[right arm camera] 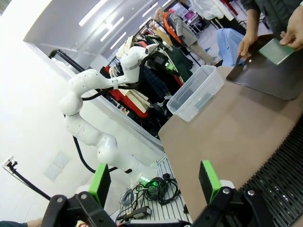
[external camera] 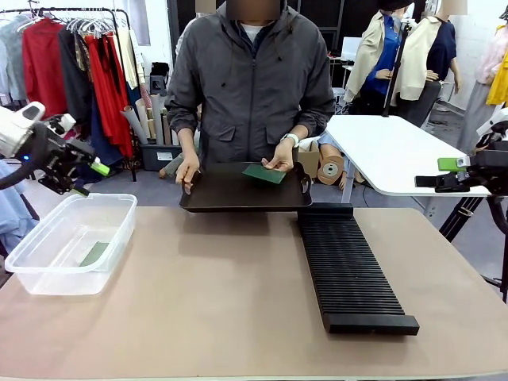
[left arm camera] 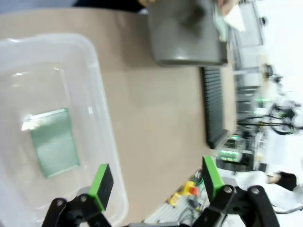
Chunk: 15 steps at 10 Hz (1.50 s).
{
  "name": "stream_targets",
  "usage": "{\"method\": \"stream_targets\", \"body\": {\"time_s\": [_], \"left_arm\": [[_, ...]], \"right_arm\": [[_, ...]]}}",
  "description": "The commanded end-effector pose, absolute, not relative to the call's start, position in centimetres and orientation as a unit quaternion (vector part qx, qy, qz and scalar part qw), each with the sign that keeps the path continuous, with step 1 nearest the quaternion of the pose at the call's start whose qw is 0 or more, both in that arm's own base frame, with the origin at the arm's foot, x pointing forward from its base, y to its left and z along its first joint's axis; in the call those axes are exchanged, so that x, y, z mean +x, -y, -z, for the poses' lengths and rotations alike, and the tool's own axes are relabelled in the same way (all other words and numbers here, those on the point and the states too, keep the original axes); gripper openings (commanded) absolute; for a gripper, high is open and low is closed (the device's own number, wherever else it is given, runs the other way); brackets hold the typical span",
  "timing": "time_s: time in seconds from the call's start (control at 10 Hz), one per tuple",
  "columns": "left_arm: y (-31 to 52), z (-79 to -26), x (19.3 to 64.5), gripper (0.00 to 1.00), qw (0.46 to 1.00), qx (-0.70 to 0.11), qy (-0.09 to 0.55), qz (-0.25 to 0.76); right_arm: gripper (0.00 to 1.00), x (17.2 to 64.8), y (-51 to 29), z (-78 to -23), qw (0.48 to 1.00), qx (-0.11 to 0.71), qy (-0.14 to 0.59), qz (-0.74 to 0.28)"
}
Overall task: Sort PCBs into racks and boxes based on the side picked up.
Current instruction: Pick up the Blank PCB handed by the Human.
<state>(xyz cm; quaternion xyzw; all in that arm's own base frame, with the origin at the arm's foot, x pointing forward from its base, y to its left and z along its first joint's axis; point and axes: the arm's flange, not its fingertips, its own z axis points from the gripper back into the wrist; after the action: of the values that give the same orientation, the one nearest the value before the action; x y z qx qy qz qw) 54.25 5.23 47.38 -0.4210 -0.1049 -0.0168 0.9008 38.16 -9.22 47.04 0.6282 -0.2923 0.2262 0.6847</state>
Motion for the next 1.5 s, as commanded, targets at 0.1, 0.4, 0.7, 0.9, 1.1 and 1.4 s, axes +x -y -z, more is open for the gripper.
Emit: {"method": "stream_targets", "body": {"time_s": [0.1,0.4,0.7,0.9,1.1,1.4], "left_arm": [[-6.93,-47.55,54.87,0.97,0.824,-0.562,0.073,-0.001],[-6.63,-47.66,54.85,0.97,0.778,-0.622,0.086,-0.004],[-6.99,-47.38,54.42,0.97,0.815,-0.574,0.078,-0.011],[-6.99,-47.38,54.42,0.97,0.815,-0.574,0.078,-0.011],[-6.99,-47.38,54.42,0.97,0.815,-0.574,0.078,-0.011],[-6.99,-47.38,54.42,0.97,0.815,-0.574,0.078,-0.011]], "right_arm": [[1.0,38.16,9.2,-47.2,0.682,0.629,0.294,-0.231],[1.0,38.16,9.2,-47.2,0.682,0.629,0.294,-0.231],[1.0,38.16,9.2,-47.2,0.682,0.629,0.294,-0.231],[1.0,38.16,9.2,-47.2,0.682,0.629,0.294,-0.231],[1.0,38.16,9.2,-47.2,0.682,0.629,0.294,-0.231],[1.0,38.16,9.2,-47.2,0.682,0.629,0.294,-0.231]]}}
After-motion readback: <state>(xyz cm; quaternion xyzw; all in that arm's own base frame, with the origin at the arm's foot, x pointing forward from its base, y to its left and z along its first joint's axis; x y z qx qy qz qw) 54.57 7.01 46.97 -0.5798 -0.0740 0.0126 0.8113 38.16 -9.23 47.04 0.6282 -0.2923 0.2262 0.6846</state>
